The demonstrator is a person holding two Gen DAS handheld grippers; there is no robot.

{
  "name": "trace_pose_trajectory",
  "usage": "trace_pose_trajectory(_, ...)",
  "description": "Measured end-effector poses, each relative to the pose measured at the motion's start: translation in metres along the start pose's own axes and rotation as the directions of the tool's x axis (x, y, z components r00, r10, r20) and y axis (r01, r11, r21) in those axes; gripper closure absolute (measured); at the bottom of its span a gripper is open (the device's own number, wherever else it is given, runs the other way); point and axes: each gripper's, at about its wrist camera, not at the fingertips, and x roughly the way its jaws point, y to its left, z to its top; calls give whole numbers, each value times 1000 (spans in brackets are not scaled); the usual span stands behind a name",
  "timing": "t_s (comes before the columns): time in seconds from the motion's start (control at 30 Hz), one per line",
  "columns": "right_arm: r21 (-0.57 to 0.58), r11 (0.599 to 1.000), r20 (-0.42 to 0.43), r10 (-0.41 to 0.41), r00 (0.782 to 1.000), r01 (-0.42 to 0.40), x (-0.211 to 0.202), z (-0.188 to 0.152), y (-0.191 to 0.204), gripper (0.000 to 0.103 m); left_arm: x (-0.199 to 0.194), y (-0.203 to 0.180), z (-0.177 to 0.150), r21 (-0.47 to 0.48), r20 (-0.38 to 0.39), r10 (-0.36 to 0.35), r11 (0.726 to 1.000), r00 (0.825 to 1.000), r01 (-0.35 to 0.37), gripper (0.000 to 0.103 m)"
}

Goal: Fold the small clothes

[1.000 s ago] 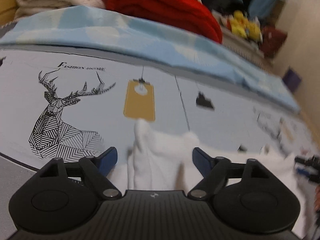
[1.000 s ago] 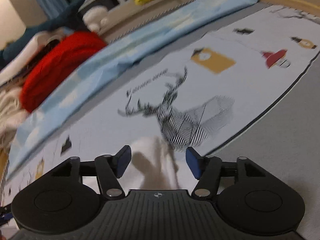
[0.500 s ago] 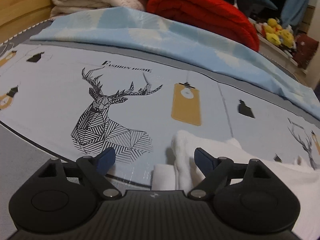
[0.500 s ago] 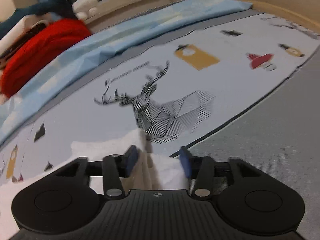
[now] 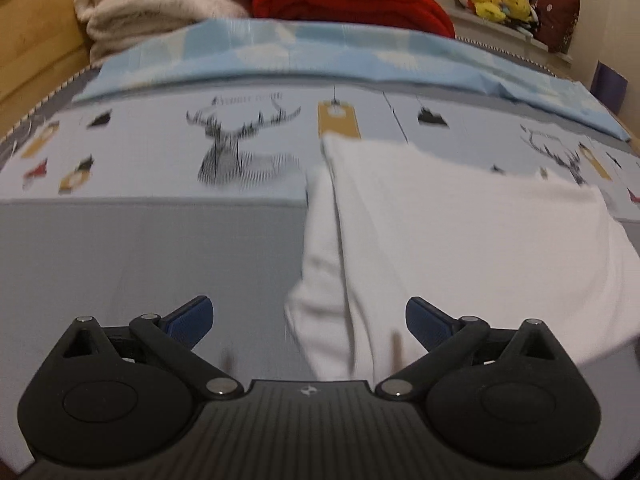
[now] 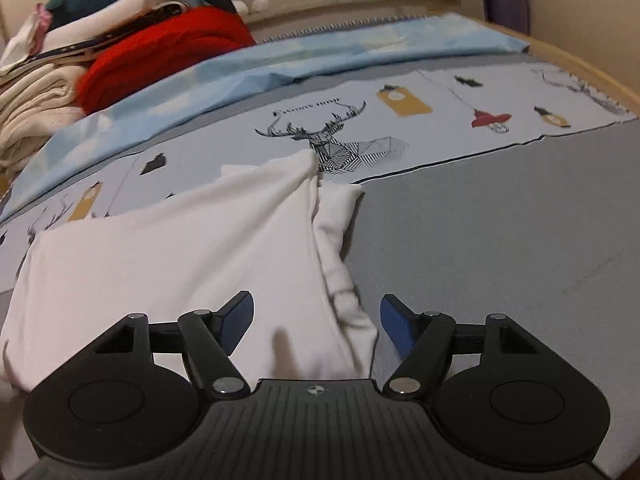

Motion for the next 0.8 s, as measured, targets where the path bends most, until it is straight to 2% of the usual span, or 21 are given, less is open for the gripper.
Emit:
trace_pose_trajectory(0.13, -31, 999, 55, -6, 998, 8, -7, -10, 1, 38, -6, -2, -15, -6, 19, -8, 1000, 1000, 8, 0)
trace_pose_trajectory(0.2, -37, 999, 47, -11, 999, 13, -4, -12, 0, 41, -5, -3, -17, -9, 21, -39, 999, 999, 39, 0)
trace_pose_trajectory(0.27, -41, 999, 23, -16, 1000, 17, 3, -14, 0, 42, 1, -3, -17, -27, -8, -96, 995, 995, 96, 0)
trace_pose_trajectory(0.33, -58, 998, -23, -19, 1000, 18, 9, -17, 2, 60, 8, -3, -18, -56, -32, -123, 991, 992, 121, 1)
trace_pose_trajectory(0.37, -70, 997, -40, -19, 999, 16, 11, -19, 3, 88, 12, -4, -19, -59, -36, -123, 991, 992, 121, 7)
trace_pose_trajectory(0.4, -84, 996, -46, -27, 999, 23, 11, -20, 4, 99, 16, -7, -20, -32, -51, -118, 993, 992, 116, 49)
trace_pose_trajectory(0.43, -95, 995, -34, -30, 999, 27, 7, -21, 5, 99, 22, -10, -19, 1, -92, -111, 994, 990, 112, 89)
trace_pose_trajectory(0.5, -98, 995, 20, -12, 1000, 14, -6, -20, 6, 99, 30, -4, -23, -55, -138, -132, 991, 982, 125, 90)
trace_pose_trajectory(0.57, -79, 996, 28, -28, 999, 30, -14, -22, 2, 99, 29, 3, -21, -81, -132, -140, 988, 981, 130, 91)
trace_pose_trajectory(0.63, -26, 998, -49, -63, 997, 61, -6, -26, -10, 100, 30, 9, -22, -93, -141, -121, 990, 983, 108, 92)
trace_pose_trajectory(0.7, -9, 995, -147, -103, 984, 103, 9, -29, -19, 103, 33, 15, -23, -84, -149, -51, 996, 988, 39, 92)
trace_pose_trajectory(0.73, -26, 990, -153, -144, 978, 141, 13, -30, -22, 103, 33, 17, -22, -87, -152, -32, 996, 988, 19, 91)
trace_pose_trajectory(0.8, 0, 989, -123, -145, 982, 146, 11, -27, -27, 103, 30, 26, -21, -133, -148, -53, 991, 988, 33, 87)
